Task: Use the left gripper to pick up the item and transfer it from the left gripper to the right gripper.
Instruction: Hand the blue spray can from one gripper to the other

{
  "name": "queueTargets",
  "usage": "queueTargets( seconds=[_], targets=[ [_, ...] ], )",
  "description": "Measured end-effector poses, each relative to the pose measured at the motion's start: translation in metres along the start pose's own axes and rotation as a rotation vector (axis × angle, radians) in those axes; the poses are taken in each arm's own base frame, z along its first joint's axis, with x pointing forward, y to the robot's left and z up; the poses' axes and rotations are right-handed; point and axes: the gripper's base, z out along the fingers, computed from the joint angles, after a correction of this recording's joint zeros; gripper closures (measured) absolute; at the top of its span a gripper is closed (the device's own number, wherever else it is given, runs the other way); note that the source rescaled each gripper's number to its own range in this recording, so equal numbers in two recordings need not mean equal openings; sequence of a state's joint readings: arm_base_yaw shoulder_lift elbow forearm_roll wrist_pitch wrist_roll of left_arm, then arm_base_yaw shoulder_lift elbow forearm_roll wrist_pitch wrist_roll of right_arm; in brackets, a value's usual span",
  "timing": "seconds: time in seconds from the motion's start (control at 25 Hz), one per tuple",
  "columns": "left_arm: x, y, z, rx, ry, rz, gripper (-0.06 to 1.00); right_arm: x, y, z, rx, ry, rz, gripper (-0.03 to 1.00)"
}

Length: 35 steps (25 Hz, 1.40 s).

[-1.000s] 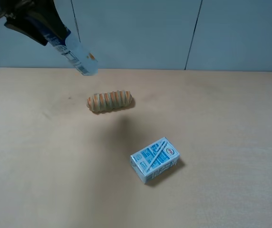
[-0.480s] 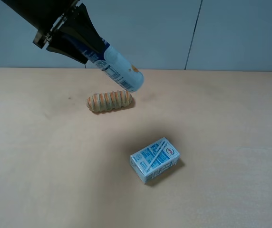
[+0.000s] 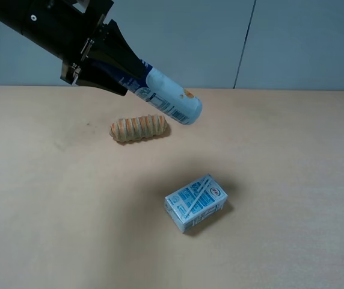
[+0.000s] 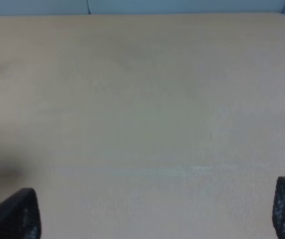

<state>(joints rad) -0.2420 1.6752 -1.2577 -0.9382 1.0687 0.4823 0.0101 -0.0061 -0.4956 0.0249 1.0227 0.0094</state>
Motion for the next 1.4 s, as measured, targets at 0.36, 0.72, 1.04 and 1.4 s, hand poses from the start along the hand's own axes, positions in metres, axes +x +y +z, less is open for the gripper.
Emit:
queueTargets(
  seconds=[0.36,0.72,1.04,1.4],
  targets=[
    [0.018,0.012,0.016,0.101,0.009,-0.045,0.94,0.0,0.0,0.0,0.0,0.0,0.0,-0.03],
    [0.02,0.013,0.018,0.118,0.005,-0.047,0.94,0.0,0.0,0.0,0.0,0.0,0.0,-0.03],
    [0.02,0.013,0.018,0.119,0.006,-0.047,0.94,-0.006,0.004,-0.006,-0.04,-0.024,0.023,-0.03],
    [0.02,0.013,0.018,0.119,0.007,-0.048,0.94,-0.074,0.016,0.007,-0.166,0.083,-0.059,-0.03]
  ],
)
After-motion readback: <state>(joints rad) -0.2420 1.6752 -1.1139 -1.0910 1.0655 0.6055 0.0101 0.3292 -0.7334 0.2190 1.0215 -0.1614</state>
